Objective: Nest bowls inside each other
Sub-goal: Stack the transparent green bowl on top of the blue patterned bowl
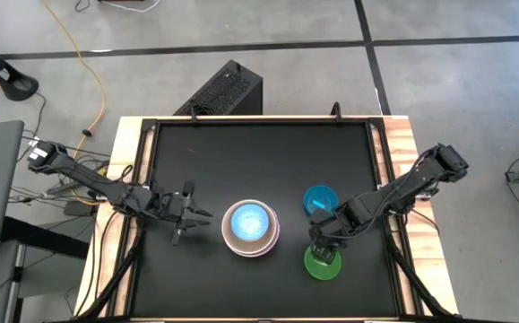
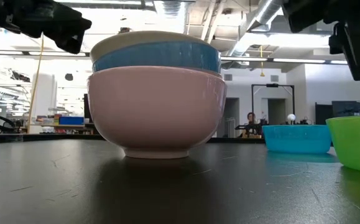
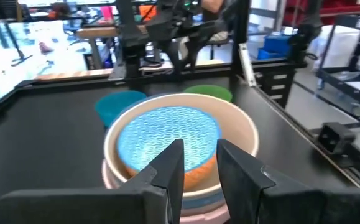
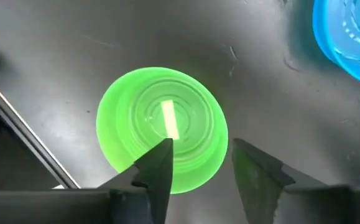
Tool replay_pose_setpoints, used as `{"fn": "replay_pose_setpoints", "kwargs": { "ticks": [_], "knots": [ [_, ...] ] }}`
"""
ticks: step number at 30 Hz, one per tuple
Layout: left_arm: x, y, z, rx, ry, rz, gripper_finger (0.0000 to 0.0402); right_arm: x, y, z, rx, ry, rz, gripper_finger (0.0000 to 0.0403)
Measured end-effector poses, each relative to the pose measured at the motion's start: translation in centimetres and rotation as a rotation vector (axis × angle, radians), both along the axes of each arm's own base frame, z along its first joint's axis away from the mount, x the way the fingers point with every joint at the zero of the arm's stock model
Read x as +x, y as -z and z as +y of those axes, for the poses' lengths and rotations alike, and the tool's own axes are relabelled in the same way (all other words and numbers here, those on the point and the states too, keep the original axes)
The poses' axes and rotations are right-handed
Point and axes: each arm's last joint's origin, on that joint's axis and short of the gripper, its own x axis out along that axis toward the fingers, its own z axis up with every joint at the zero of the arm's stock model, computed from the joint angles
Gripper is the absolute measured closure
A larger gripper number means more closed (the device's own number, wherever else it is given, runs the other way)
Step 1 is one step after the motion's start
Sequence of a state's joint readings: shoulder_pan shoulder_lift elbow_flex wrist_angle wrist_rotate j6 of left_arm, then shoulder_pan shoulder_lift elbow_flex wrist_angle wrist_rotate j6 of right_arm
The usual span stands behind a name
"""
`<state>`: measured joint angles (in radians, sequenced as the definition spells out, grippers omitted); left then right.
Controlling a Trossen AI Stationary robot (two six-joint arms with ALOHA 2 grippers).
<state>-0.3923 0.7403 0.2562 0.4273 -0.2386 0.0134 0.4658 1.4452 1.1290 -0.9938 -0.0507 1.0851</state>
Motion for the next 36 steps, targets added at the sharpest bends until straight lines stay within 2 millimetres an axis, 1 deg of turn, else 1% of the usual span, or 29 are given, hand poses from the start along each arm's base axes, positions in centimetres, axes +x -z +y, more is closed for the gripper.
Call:
{"fn": "replay_pose_setpoints", "kwargs": {
  "ticks": [2, 7, 10, 13, 16, 19, 22, 24, 27, 28, 30, 32, 36],
  "knots": [
    [-0.1, -0.1, 0.0, -0.005, 0.022, -0.007, 0.0317, -0.1, 0.6, -0.1, -0.004, 0.003, 0.010, 0.0217],
    [-0.2, -0.2, 0.0, -0.014, 0.036, -0.007, 0.0317, -0.9, 3.5, -0.5, -0.026, 0.008, 0.058, 0.0213],
    [-0.2, -0.1, 0.0, -0.019, 0.035, 0.000, 0.0317, -1.2, 4.8, -0.6, -0.027, 0.006, 0.060, 0.0217],
    [-0.2, -0.1, 0.0, -0.021, 0.036, 0.000, 0.0317, -1.2, 5.8, -0.6, -0.006, -0.018, 0.020, 0.0223],
    [-0.2, -0.1, 0.0, -0.021, 0.036, 0.000, 0.0317, -1.5, 6.9, -0.7, 0.010, -0.023, 0.027, 0.0229],
    [-0.2, -0.1, 0.0, -0.022, 0.037, 0.001, 0.0317, -1.7, 7.5, -0.8, 0.013, -0.032, 0.023, 0.0238],
    [-0.2, -0.1, 0.0, -0.025, 0.038, 0.002, 0.0317, -1.5, 7.5, -0.7, 0.020, -0.042, 0.000, 0.0269],
    [-0.2, -0.1, 0.0, -0.024, 0.038, 0.003, 0.0317, -1.3, 7.4, -0.7, 0.031, -0.042, -0.022, 0.0305],
    [-0.2, 0.0, 0.0, -0.022, 0.037, 0.010, 0.0317, -1.1, 7.1, -0.5, 0.050, -0.044, -0.040, 0.0372],
    [-0.2, 0.0, 0.0, -0.021, 0.037, 0.011, 0.0317, -1.0, 6.9, -0.5, 0.055, -0.044, -0.041, 0.0386],
    [-0.2, 0.0, 0.0, -0.021, 0.037, 0.011, 0.0317, -0.5, 6.1, -0.4, 0.072, -0.038, -0.051, 0.0390],
    [-0.2, 0.0, 0.0, -0.021, 0.038, 0.011, 0.0317, 0.0, 4.9, -0.4, 0.083, -0.032, -0.064, 0.0390],
    [-0.2, 0.0, -0.1, -0.022, 0.049, 0.011, 0.0317, 1.3, 1.5, -0.4, 0.091, -0.058, -0.126, 0.0398]
  ]
}}
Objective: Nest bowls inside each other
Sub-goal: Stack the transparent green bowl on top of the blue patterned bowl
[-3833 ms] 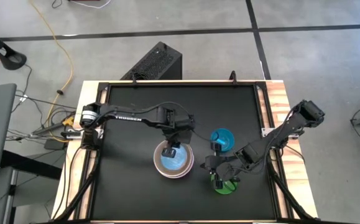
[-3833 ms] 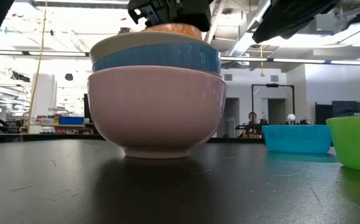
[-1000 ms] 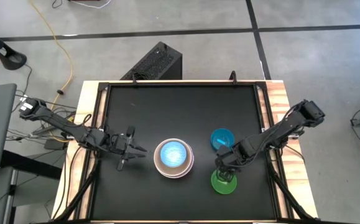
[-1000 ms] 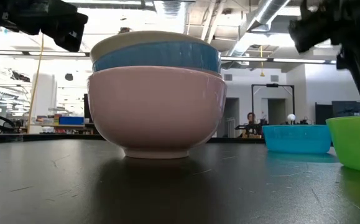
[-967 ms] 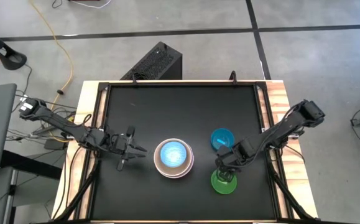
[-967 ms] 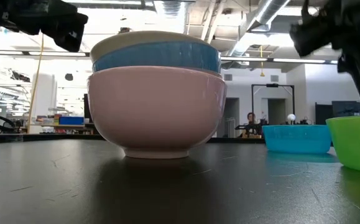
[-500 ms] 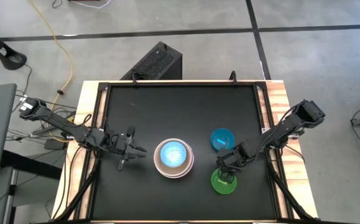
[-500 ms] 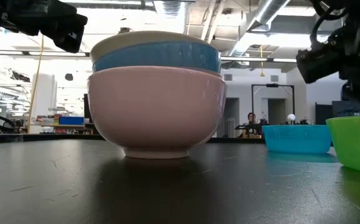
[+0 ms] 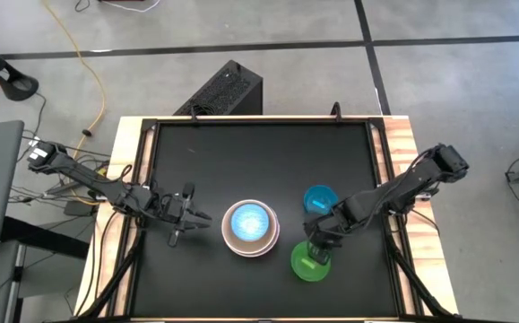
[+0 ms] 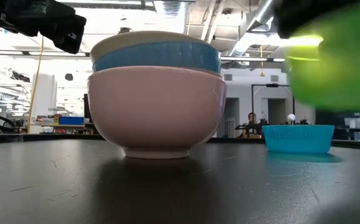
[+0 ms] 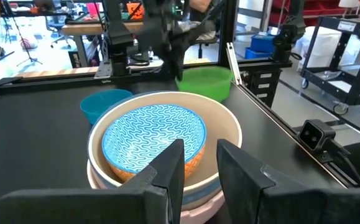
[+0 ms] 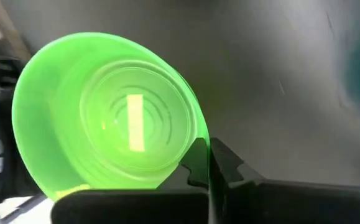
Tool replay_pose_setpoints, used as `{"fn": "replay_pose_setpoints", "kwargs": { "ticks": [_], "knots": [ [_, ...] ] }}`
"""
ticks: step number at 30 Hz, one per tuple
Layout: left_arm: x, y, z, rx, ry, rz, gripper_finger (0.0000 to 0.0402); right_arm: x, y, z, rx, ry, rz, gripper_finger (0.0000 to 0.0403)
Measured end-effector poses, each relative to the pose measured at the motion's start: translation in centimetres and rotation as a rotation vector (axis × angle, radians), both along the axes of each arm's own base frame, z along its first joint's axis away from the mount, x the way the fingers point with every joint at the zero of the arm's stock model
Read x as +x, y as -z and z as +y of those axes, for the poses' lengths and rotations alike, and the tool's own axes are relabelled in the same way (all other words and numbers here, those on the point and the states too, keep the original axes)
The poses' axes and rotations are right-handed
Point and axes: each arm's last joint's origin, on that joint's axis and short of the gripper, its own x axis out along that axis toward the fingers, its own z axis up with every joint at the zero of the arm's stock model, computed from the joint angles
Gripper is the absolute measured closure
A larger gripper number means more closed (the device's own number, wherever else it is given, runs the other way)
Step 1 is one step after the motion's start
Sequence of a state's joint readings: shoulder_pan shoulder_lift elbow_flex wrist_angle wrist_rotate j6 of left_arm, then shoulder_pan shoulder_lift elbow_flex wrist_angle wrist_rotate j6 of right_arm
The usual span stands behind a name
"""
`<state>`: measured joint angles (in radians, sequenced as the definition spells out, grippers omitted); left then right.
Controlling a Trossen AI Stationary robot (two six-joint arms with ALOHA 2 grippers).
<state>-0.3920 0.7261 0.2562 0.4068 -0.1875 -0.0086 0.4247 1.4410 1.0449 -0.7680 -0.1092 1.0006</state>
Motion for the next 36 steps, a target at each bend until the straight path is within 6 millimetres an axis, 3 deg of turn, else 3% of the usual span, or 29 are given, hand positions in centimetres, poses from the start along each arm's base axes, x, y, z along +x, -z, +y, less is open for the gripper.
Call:
{"fn": "replay_pose_setpoints", "kwargs": {
  "ticks": [6, 10, 17, 24, 29, 36],
  "knots": [
    [0.0, 0.0, 0.0, 0.002, 0.000, -0.001, 0.0317, 2.8, -6.4, -1.0, -0.039, -0.034, -0.261, 0.0400],
    [0.0, 0.0, 0.0, 0.004, -0.001, -0.001, 0.0317, 5.1, -8.9, -3.0, -0.127, -0.035, -0.366, 0.0401],
    [0.0, 0.0, 0.0, 0.003, -0.001, -0.003, 0.0317, 11.0, -9.4, -7.3, -0.198, -0.099, -0.384, 0.0402],
    [0.0, 0.1, 0.0, 0.007, 0.000, 0.006, 0.0317, 14.3, -8.7, -10.7, -0.205, -0.106, -0.282, 0.0402],
    [0.0, 0.2, 0.0, 0.021, 0.000, 0.021, 0.0317, 15.4, -7.4, -11.5, -0.174, -0.105, -0.250, 0.0403],
    [0.0, 0.3, 0.0, 0.025, 0.000, 0.030, 0.0317, 15.3, -7.4, -11.5, -0.161, -0.080, -0.240, 0.0396]
  ]
}}
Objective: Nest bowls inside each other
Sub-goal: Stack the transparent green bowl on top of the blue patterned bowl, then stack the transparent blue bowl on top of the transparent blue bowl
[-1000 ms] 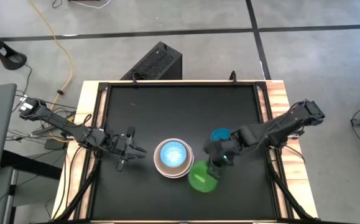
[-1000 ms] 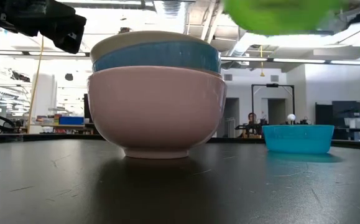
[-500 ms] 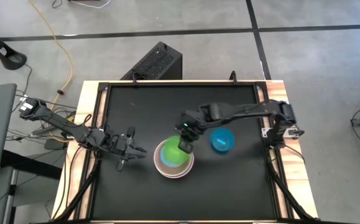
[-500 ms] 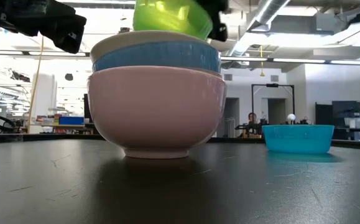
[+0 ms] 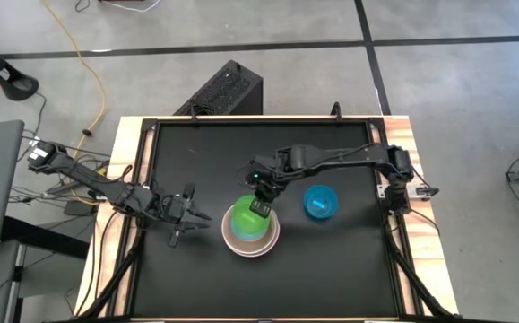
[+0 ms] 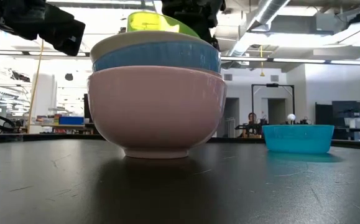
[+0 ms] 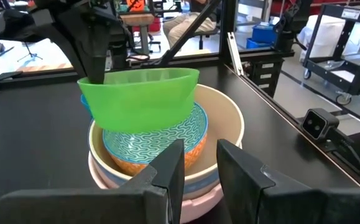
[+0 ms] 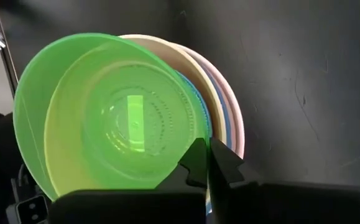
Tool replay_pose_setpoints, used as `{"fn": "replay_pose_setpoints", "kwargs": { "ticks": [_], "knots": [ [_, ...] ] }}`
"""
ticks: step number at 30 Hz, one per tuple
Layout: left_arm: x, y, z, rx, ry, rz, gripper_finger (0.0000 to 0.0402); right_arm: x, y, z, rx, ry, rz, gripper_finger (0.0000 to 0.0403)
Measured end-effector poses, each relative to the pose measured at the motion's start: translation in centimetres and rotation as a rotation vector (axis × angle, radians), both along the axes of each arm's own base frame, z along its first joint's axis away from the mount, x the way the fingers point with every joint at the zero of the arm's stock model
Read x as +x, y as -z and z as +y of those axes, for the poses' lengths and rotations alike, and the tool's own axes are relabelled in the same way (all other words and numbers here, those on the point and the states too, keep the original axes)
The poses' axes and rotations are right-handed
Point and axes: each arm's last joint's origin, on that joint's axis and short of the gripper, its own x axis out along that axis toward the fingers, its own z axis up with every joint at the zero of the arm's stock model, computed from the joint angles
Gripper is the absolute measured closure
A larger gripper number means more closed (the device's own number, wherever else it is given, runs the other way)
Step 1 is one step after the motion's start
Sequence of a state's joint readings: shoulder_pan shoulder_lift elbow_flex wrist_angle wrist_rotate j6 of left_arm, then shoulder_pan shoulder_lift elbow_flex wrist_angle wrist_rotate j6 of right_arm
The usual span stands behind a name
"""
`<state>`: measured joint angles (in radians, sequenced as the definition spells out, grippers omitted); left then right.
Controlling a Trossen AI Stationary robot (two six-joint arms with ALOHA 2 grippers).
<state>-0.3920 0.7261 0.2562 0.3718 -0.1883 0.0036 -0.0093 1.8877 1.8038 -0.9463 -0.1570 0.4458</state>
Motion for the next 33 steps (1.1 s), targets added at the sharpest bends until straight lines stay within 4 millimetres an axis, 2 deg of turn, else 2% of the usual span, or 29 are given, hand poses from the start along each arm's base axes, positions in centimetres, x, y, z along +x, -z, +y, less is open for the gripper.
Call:
{"fn": "replay_pose_setpoints", "kwargs": {
  "ticks": [12, 19, 25, 29, 33],
  "knots": [
    [0.0, 0.0, 0.0, 0.009, 0.000, -0.002, 0.0317, -0.1, 0.0, 1.6, -0.008, -0.009, 0.006, 0.0329],
    [0.0, 0.0, 0.0, 0.001, -0.001, 0.000, 0.0317, -0.3, 0.0, 1.2, -0.012, -0.005, 0.024, 0.0289],
    [0.0, 0.0, 0.0, -0.005, -0.002, 0.001, 0.0317, -3.2, -1.2, 0.0, -0.065, -0.001, 0.162, 0.0252],
    [0.0, 0.1, 0.0, -0.005, -0.002, 0.009, 0.0317, -5.4, -2.1, -0.5, -0.135, 0.030, 0.255, 0.0244],
    [0.0, 0.1, 0.0, -0.008, -0.003, 0.012, 0.0317, -8.2, -1.5, -1.2, -0.165, 0.105, 0.332, 0.0248]
  ]
}}
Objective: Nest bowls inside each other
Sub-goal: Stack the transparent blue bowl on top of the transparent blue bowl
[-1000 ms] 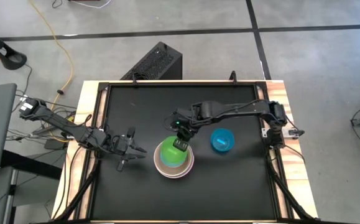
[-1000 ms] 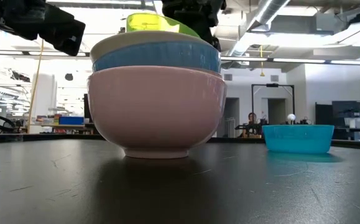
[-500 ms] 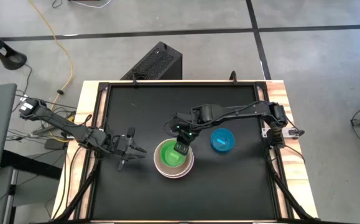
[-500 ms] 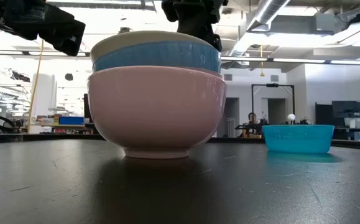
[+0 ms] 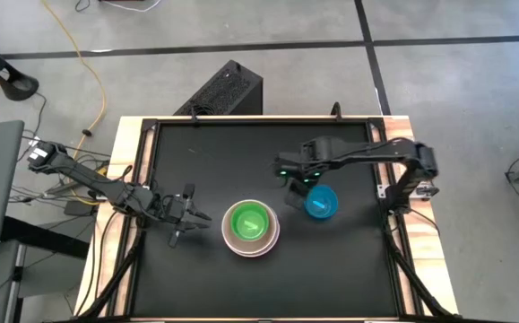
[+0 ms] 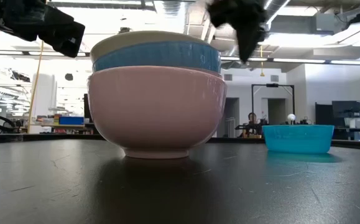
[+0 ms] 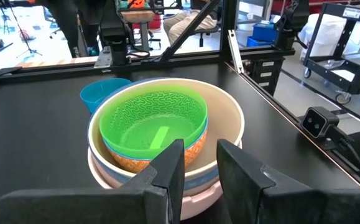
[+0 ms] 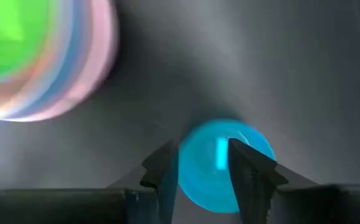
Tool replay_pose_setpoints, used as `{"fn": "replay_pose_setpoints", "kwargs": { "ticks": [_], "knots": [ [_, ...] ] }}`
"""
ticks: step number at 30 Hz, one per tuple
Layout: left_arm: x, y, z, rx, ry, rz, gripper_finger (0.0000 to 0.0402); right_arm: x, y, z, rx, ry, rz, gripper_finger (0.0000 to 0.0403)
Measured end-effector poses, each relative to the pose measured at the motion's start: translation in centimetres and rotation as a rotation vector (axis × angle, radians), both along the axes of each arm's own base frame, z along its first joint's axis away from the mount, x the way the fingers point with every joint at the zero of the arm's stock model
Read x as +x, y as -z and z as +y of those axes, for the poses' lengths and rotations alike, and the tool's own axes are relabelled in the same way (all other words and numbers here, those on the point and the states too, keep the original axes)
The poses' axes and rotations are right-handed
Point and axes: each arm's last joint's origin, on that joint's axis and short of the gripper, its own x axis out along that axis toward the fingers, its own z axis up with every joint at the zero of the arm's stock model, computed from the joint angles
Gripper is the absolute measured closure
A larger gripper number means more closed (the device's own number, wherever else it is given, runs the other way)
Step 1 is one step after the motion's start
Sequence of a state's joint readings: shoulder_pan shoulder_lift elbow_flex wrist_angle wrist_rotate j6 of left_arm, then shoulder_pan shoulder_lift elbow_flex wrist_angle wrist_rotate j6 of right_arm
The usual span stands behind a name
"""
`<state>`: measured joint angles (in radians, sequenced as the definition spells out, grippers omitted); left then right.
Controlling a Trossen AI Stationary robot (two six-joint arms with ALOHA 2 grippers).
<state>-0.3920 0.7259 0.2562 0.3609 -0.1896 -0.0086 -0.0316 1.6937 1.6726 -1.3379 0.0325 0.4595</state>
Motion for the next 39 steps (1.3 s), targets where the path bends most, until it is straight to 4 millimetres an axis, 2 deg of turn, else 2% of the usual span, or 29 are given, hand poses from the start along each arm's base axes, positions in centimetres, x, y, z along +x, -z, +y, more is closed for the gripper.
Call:
{"fn": "replay_pose_setpoints", "kwargs": {
  "ticks": [9, 14, 20, 26, 31, 34, 39],
  "knots": [
    [0.0, 0.1, 0.0, 0.002, -0.001, 0.005, 0.0317, -8.2, 6.3, -1.5, 0.052, 0.322, 0.041, 0.0254],
    [0.0, 0.1, 0.0, 0.003, -0.009, 0.005, 0.0317, -10.7, 8.8, -1.7, 0.095, 0.398, 0.020, 0.0248],
    [0.0, 0.0, 0.0, -0.002, -0.010, 0.005, 0.0317, -12.2, 11.0, -1.8, 0.093, 0.430, 0.067, 0.0245],
    [0.0, 0.0, 0.0, -0.004, -0.010, 0.005, 0.0317, -12.5, 13.1, -2.2, 0.095, 0.448, 0.069, 0.0245],
    [0.0, 0.0, 0.0, -0.003, -0.010, 0.005, 0.0317, -12.5, 13.5, -2.6, 0.091, 0.445, 0.046, 0.0248],
    [0.0, 0.0, 0.0, 0.000, -0.009, 0.005, 0.0317, -12.4, 13.5, -2.9, 0.093, 0.453, 0.029, 0.0269],
    [0.0, 0.1, 0.0, 0.000, -0.009, 0.005, 0.0317, -12.4, 13.5, -3.1, 0.097, 0.488, 0.020, 0.0336]
  ]
}}
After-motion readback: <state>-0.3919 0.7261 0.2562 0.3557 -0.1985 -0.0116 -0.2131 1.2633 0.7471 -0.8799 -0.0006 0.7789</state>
